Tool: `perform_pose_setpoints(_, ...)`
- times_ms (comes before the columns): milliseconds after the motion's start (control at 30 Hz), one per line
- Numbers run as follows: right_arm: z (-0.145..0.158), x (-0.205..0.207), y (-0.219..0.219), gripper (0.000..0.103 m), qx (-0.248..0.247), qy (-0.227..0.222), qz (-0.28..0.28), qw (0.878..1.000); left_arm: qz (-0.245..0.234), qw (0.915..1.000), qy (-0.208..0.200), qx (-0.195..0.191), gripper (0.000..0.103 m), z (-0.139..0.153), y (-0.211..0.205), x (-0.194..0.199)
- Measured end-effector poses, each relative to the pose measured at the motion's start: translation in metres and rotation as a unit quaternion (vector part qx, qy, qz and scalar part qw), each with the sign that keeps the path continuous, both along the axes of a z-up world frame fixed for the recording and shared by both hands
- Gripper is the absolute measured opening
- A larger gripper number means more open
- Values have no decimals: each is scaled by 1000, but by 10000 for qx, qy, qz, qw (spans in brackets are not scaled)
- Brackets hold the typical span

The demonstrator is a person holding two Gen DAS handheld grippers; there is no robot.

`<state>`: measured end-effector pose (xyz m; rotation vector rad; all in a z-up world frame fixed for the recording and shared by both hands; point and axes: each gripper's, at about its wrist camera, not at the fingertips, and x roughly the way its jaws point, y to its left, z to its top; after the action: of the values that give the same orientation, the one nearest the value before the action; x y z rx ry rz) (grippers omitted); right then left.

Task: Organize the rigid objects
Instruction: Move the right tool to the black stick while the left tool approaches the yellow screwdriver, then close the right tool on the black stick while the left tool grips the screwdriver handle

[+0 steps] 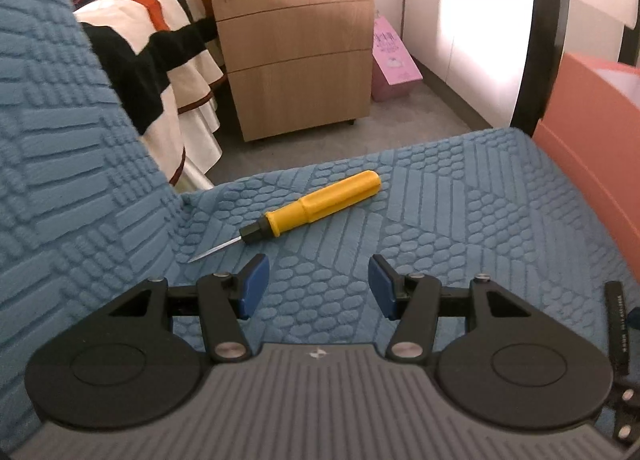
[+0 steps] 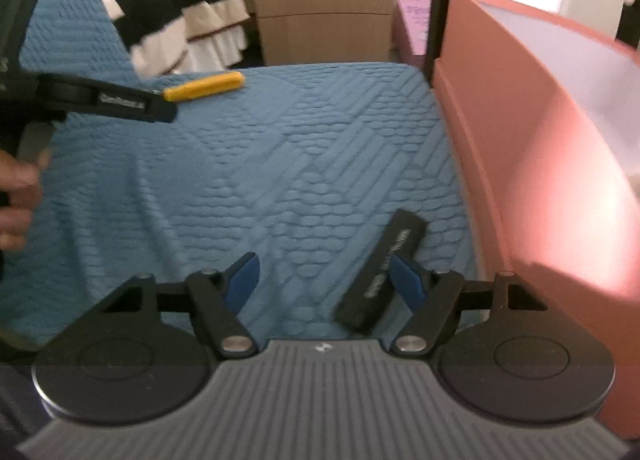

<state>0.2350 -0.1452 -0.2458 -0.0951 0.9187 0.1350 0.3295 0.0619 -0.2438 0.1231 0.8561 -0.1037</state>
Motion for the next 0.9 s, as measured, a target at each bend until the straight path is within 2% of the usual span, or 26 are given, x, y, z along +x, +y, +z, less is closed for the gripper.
perform_pose_setpoints(67, -3, 3, -5, 71, 62, 89, -109, 9999, -80, 10000, 54, 12, 61, -4, 1, 7)
perform_pose_setpoints(133, -5, 3, -7, 67, 56, 93, -112, 9999, -69, 9999, 76, 20, 61, -6, 3, 13)
perform_pose_setpoints(200, -4, 3, -7, 49, -16, 33, -95, 9999, -67, 10000, 61, -16, 61, -6, 6, 17)
perform_pose_setpoints(233, -4, 3, -8, 44, -30, 12, -94, 10000, -82, 9999, 60, -42, 61, -7, 8, 20)
perform_pose_setpoints(267, -3, 4, -9, 33, -42, -7, -106, 9999, -96, 9999, 61, -47, 61, -8, 9, 23)
perform_pose_setpoints(300, -3, 5, -10, 31, -54, -12, -105, 9999, -114, 9999, 48, -55, 61, -9, 10, 26)
perform_pose_setpoints(400, -1, 9, -13, 29, 29, 18, -125, 9999, -105, 9999, 16, 28, 61, -13, 15, 35)
perform_pose_setpoints(533, -2, 9, -13, 29, 78, 20, -111, 9999, -122, 9996, 47, -241, 61, -15, 26, 44)
perform_pose_setpoints(733, -1, 10, -16, 28, 211, 17, -147, 9997, -151, 9992, -4, -364, 61, -17, 26, 50)
perform_pose_setpoints(900, -2, 12, -21, 27, 302, 38, -201, 9993, -151, 9998, -26, -94, 60, -20, 28, 52)
